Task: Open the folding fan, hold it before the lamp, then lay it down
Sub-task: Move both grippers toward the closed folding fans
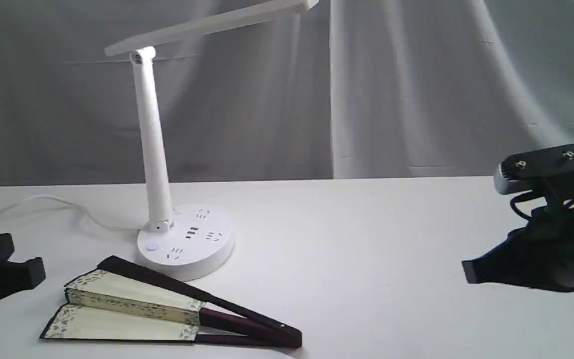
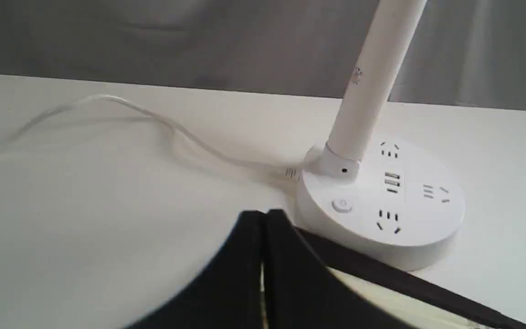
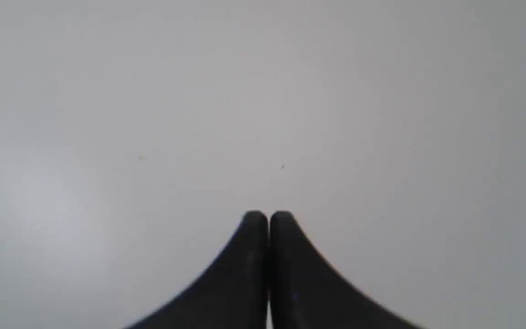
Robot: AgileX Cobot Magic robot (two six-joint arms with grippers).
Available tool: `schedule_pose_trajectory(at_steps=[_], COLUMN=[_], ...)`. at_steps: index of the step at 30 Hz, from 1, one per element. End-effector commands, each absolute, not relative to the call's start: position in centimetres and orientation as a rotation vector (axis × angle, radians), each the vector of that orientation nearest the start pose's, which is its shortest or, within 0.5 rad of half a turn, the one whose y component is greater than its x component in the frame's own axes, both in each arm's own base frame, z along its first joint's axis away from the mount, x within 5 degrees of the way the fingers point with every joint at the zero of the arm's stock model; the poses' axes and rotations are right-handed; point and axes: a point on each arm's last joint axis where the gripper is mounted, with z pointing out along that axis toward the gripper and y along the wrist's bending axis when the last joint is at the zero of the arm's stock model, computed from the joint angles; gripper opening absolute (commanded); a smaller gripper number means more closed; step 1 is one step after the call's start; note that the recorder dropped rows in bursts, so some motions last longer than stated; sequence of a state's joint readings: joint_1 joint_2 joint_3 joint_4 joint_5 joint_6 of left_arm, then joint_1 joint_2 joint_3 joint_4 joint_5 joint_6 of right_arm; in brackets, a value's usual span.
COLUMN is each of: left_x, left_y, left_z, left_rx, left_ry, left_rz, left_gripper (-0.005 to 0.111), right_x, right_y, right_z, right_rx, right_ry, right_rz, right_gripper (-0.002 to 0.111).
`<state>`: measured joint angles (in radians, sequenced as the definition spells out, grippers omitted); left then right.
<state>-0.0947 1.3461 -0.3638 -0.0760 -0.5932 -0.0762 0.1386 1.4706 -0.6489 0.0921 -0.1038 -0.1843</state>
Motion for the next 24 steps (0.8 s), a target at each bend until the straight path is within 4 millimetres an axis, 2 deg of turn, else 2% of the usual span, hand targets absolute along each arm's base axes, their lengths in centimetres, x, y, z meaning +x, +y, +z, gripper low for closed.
schedule_pose_trajectory(at_steps=[1, 4, 9, 11, 15, 16, 19, 21, 24], left_x=[22.4, 20.9, 18.8, 18.0, 17.7, 17.7, 17.9, 18.5, 19.8], left_y=[-1.4, -1.2, -0.9, -0.8, -0.7, -0.7, -0.7, -0.7, -1.0], left_z=[20.0, 20.0, 19.3, 18.5, 18.3, 18.3, 18.5, 17.8, 17.0], left_rx=[-0.103, -0.114, -0.199, -0.262, -0.327, -0.326, -0.409, -0.521, -0.666], left_ry=[1.699, 1.569, 1.493, 1.525, 1.522, 1.523, 1.506, 1.591, 1.767], left_rz=[-0.117, -0.124, -0.212, -0.269, -0.318, -0.321, -0.391, -0.449, -0.490], left_gripper=[0.000, 0.000, 0.000, 0.000, 0.000, 0.000, 0.000, 0.000, 0.004], right_x=[27.0, 25.7, 23.9, 23.6, 23.5, 23.6, 24.2, 24.8, 26.2], right_y=[3.4, 3.2, 4.2, 4.8, 5.8, 5.8, 5.7, 5.8, 6.9], right_z=[20.0, 19.6, 19.8, 19.6, 19.1, 18.9, 18.0, 17.3, 16.8], right_rx=[-0.188, -0.180, -0.295, -0.332, -0.402, -0.380, -0.171, -0.044, -0.097], right_ry=[1.961, 1.810, 1.598, 1.603, 1.587, 1.596, 1.674, 1.746, 1.825], right_rz=[0.000, -0.007, 0.071, 0.153, 0.252, 0.277, 0.441, 0.542, 0.647], right_gripper=[0.000, 0.000, 0.000, 0.000, 0.000, 0.000, 0.000, 0.000, 0.003])
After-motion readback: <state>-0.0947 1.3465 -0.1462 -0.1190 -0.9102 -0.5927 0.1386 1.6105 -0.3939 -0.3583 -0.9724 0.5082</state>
